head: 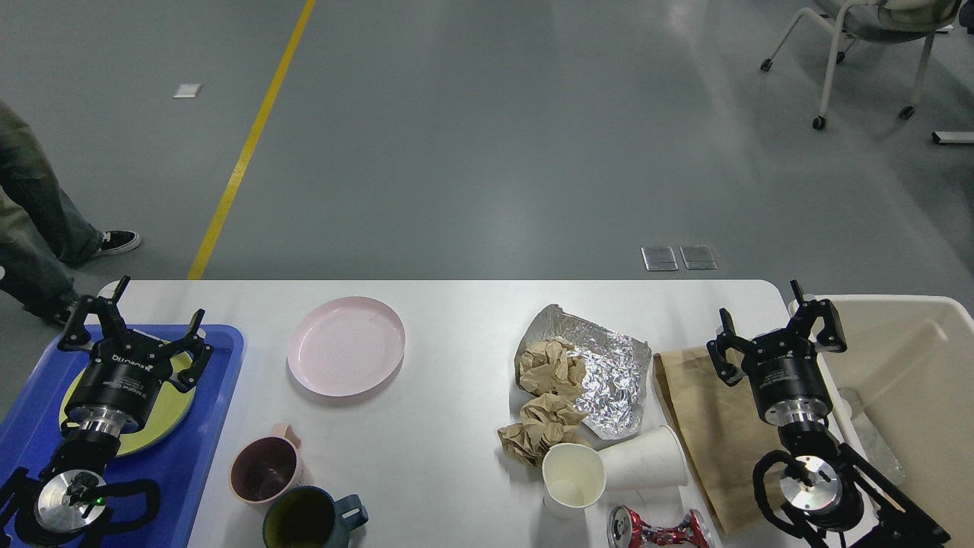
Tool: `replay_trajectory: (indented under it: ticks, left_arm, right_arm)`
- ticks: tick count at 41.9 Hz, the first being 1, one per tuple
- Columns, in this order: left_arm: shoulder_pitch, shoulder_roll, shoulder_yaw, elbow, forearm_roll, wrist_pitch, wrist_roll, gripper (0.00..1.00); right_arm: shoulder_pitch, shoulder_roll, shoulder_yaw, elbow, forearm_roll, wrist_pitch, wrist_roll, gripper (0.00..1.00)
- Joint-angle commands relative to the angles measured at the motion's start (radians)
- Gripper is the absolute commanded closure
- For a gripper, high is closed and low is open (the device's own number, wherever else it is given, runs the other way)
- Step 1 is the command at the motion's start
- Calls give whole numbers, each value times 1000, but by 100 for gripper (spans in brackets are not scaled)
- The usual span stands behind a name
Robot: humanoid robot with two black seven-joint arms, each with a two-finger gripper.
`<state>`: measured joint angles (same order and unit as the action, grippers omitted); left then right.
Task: Tidy desktop
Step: 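Lift the left gripper off the blue tray and swing it over the table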
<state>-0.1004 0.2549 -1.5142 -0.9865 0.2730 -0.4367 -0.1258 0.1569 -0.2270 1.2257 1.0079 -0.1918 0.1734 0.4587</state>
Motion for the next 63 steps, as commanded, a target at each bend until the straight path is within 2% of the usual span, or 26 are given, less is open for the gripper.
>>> replay_trajectory:
  ticks: [1, 4, 22, 39, 43, 50, 56, 58, 59, 63]
  left_arm:
    - [4, -6, 2, 0, 0, -1, -8, 3]
    - [2, -8, -6, -1, 0, -2, -17, 3]
    - [-10, 21, 8, -1, 3, -2, 2, 3]
    - [-39, 276, 106, 46, 2, -48, 2, 3]
    - [-94, 351, 225, 45, 0, -51, -17, 3]
    - [-231, 467, 462, 48, -29, -36, -18, 3]
    - [-386, 592, 724, 48, -103, -36, -14, 3]
    - [-445, 624, 823, 48, -118, -36, -14, 3]
    - [-520, 647, 932, 48, -124, -34, -8, 3]
    - [-697, 664, 1162, 49, -124, -33, -8, 3]
  right_arm:
    - [0, 0, 0, 0, 0, 0, 0, 0]
    - [0, 0, 0, 0, 0, 0, 0, 0]
    - [0, 0, 0, 0, 0, 0, 0, 0]
    - [0, 0, 0, 0, 0, 0, 0, 0]
    - [0, 0, 0, -2, 0, 0, 0, 0]
    - [0, 2, 0, 0, 0, 0, 0, 0]
    - [0, 0, 0, 0, 0, 0, 0, 0]
    - [0, 0, 0, 0, 0, 0, 0, 0]
    - [0, 0, 0, 0, 0, 0, 0, 0]
    - [0, 0, 0, 0, 0, 0, 0, 0]
